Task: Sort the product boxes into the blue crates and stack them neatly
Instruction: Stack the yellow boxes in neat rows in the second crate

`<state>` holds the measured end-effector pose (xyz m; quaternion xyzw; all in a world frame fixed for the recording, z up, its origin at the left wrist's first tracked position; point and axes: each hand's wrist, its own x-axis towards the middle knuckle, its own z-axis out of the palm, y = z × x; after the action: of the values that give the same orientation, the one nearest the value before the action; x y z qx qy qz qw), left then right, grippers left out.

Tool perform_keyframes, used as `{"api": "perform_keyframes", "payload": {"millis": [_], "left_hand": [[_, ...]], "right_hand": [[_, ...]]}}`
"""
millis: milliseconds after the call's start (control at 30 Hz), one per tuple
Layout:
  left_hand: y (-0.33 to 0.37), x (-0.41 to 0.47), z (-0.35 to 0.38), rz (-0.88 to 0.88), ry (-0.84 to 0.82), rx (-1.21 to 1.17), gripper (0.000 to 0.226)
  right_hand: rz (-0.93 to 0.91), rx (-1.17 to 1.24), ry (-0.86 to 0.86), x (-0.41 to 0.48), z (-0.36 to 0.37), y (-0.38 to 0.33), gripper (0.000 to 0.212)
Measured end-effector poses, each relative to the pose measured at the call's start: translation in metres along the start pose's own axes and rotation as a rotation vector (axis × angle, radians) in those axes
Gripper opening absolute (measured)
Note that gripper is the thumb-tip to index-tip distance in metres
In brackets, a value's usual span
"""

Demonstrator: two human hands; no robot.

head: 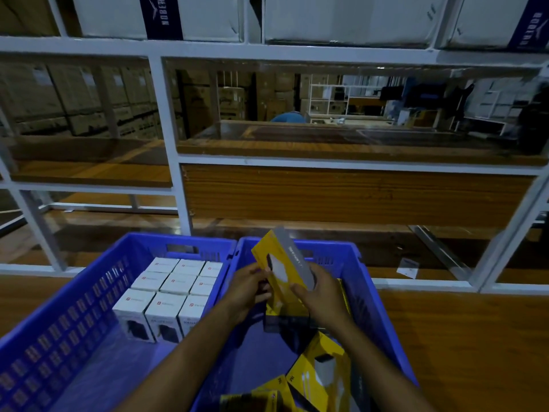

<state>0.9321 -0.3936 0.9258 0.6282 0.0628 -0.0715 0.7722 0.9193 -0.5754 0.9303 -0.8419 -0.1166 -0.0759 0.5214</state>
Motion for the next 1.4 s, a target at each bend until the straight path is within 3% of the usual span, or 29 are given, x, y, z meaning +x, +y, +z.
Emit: {"api": "perform_keyframes", "payload": {"millis": [100, 200, 533, 633, 733, 833, 933, 1067, 1133, 1267, 1400], "left_hand": [[0.002, -0.002, 0.001, -0.010, 0.001, -0.006, 0.020], [0.005, -0.006, 0.003, 0.011, 0.000, -0.143, 0.019], [0.008, -0.006, -0.007, -0.032, 0.003, -0.357, 0.021], [0.007, -0.005, -0.003, -0.008, -0.042, -0.364, 0.017], [0.011, -0.007, 0.001, 0.009, -0.105, -0.347, 0.017], [0.014, -0.009, 0.003, 0.019, -0.122, -0.283, 0.032], [0.011, -0.010, 0.001, 0.068, -0.148, -0.210, 0.044], [0.010, -0.013, 0.004, 0.199, -0.157, -0.104, 0.061], [0.009, -0.015, 0.009, 0.278, -0.080, -0.050, 0.069], [0.001, -0.016, 0.016, 0.462, 0.048, 0.190, 0.072], [-0.003, -0.021, 0.024, 0.599, 0.108, 0.481, 0.071]], "right_hand": [[-0.300, -0.425, 0.112, -0.008, 0.008, 0.001, 0.062], [-0.530, -0.625, 0.156, -0.017, 0.026, -0.006, 0.076], [-0.649, -0.687, 0.223, -0.033, 0.044, -0.024, 0.096], [-0.632, -0.619, 0.240, -0.030, 0.042, -0.020, 0.084], [-0.485, -0.347, 0.246, -0.027, 0.037, -0.020, 0.061], [-0.253, 0.146, 0.237, -0.021, 0.021, -0.028, 0.043], [0.006, 0.580, 0.228, -0.009, 0.006, -0.026, 0.031], [0.312, 0.929, 0.245, 0.002, -0.003, -0.018, 0.023], [0.392, 0.902, 0.250, 0.005, -0.002, -0.013, 0.020], [0.539, 0.599, 0.211, 0.005, 0.006, 0.001, 0.025], [0.620, 0.578, 0.121, 0.009, 0.004, 0.010, 0.026]]}}
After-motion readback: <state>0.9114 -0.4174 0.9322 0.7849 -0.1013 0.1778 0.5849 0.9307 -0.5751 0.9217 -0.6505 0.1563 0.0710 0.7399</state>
